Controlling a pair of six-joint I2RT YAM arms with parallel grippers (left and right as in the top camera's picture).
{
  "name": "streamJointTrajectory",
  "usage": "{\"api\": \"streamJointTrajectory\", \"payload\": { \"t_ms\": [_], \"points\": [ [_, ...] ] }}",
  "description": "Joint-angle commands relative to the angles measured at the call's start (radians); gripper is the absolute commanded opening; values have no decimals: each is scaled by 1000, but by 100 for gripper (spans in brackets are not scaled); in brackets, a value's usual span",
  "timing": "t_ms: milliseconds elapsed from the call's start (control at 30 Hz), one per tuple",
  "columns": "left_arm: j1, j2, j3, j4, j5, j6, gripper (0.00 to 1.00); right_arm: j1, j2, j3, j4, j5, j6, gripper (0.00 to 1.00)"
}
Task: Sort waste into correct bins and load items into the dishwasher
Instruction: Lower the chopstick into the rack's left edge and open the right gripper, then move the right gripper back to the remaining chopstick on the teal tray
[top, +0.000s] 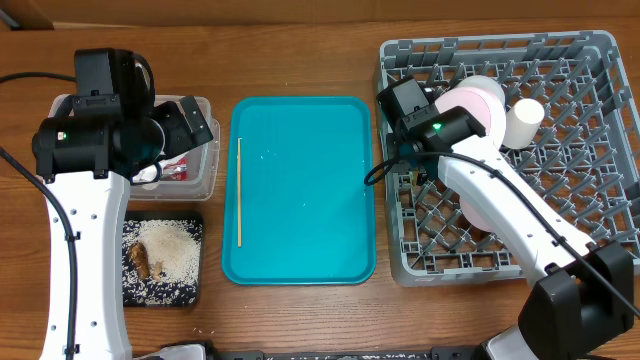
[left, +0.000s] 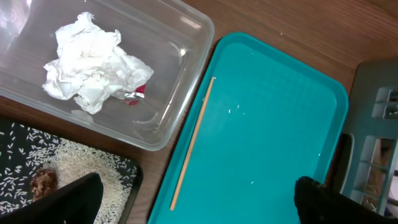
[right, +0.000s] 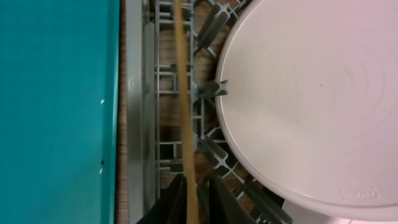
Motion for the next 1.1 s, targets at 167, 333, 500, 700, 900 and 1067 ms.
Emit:
{"api": "streamJointTrajectory", "payload": {
  "t_ms": [167,333,500,700,900,1067],
  "points": [
    [-2,-3,14,1,-1,-6,100,-6,3,-5,5,-3,1,22],
    [-2,-3,14,1,-1,-6,100,-6,3,-5,32,-138,12,22],
    [-2,-3,14,1,-1,-6,100,1,4,-5,150,-481,137,18],
    [-2,-3,14,1,-1,-6,100,74,16,-5,304,-569,273,17],
    [-2,-3,14,1,-1,-6,100,203,72,-5,439,-539,346,17],
    [-2,-3,14,1,-1,-6,100,306,138,-5,533,-507,346,17]
  ]
}}
